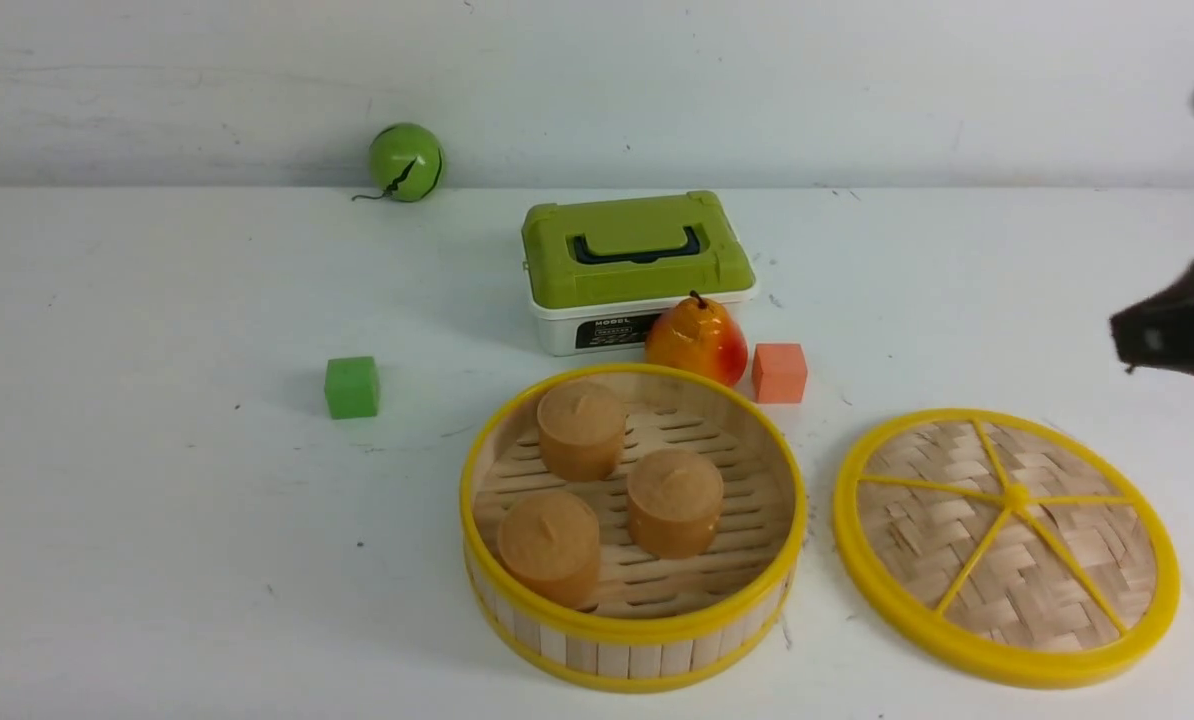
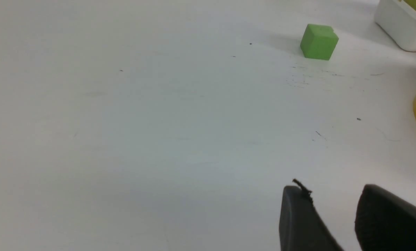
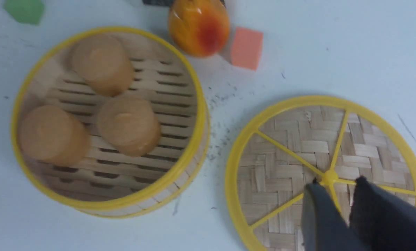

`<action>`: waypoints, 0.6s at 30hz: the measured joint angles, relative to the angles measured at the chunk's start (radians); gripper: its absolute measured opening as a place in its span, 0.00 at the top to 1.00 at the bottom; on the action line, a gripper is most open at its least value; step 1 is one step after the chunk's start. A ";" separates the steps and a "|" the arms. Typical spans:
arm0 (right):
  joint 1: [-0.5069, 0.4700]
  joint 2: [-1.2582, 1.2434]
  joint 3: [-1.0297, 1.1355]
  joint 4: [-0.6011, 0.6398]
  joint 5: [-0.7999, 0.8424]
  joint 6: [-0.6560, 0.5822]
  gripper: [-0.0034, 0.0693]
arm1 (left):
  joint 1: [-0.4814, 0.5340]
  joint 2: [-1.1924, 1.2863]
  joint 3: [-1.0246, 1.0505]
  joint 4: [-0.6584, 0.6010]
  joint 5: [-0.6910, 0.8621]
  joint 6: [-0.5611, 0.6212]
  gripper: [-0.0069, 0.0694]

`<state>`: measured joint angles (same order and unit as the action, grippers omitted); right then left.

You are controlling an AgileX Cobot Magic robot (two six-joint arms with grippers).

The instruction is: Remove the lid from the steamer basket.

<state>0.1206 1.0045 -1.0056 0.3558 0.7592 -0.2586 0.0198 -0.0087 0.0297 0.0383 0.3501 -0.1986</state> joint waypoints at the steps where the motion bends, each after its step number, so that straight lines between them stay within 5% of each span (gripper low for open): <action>1: 0.000 -0.073 0.050 0.025 -0.023 -0.018 0.87 | 0.000 0.000 0.000 0.000 0.000 0.000 0.60; 4: 0.000 -0.279 0.165 0.082 -0.078 -0.056 0.98 | 0.000 0.000 0.000 0.000 0.000 0.000 0.60; 18: 0.000 -0.803 0.448 0.066 -0.137 -0.076 0.98 | 0.000 0.000 0.000 0.000 0.000 0.000 0.60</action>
<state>0.1206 0.2012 -0.5574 0.4221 0.6225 -0.3343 0.0198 -0.0087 0.0297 0.0383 0.3501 -0.1986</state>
